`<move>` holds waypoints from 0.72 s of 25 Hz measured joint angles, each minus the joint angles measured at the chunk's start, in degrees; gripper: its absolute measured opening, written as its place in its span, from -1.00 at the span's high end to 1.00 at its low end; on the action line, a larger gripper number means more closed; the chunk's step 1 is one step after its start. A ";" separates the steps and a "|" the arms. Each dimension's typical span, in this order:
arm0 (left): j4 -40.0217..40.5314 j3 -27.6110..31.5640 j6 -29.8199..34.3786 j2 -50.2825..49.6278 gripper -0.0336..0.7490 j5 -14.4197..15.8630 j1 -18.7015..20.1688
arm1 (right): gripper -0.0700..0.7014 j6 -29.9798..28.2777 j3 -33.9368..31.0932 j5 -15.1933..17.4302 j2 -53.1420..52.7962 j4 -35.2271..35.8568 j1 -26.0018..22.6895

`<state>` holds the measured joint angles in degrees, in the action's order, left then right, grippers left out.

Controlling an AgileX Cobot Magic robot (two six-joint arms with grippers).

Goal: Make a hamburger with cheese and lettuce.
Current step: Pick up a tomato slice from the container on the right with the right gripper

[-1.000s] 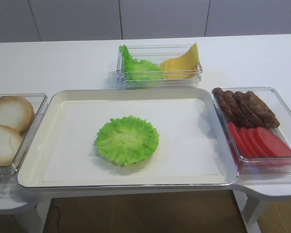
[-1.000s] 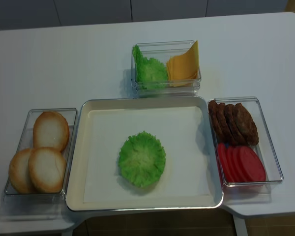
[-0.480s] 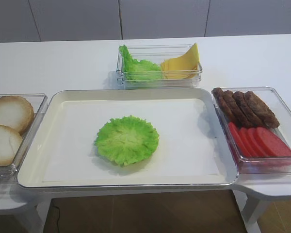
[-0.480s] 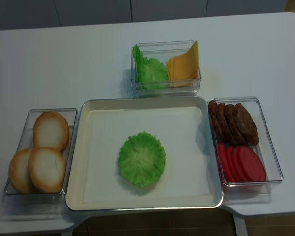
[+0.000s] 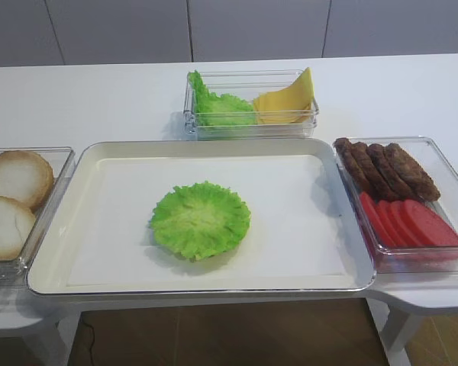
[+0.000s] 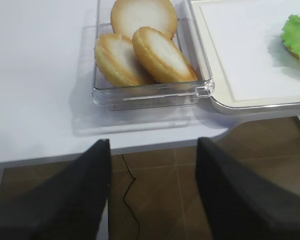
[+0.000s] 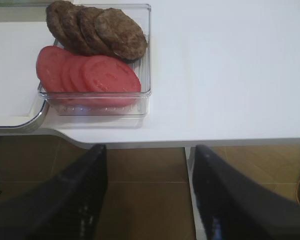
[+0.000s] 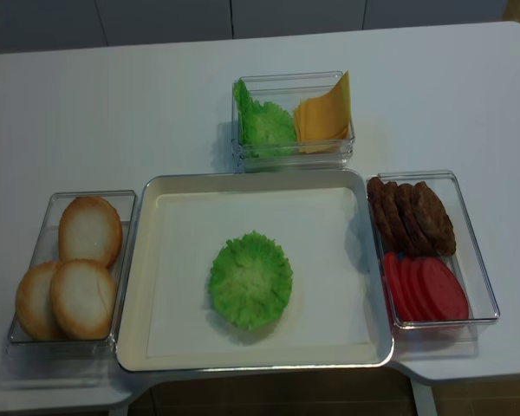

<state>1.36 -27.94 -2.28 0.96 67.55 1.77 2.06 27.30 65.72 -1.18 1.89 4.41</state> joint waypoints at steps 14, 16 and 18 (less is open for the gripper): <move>0.00 0.00 0.00 0.00 -0.11 0.00 0.00 | -0.29 0.00 0.00 0.00 0.00 0.00 0.00; 0.00 0.00 0.00 0.00 -0.11 0.00 0.00 | -0.29 0.67 0.35 -0.62 0.00 0.00 0.00; 0.00 0.00 0.00 0.00 -0.11 0.00 0.00 | -0.29 2.44 0.76 -1.50 0.00 0.00 0.00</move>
<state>1.36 -27.94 -2.28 0.96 67.55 1.77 4.50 28.06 64.23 -1.18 1.89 4.41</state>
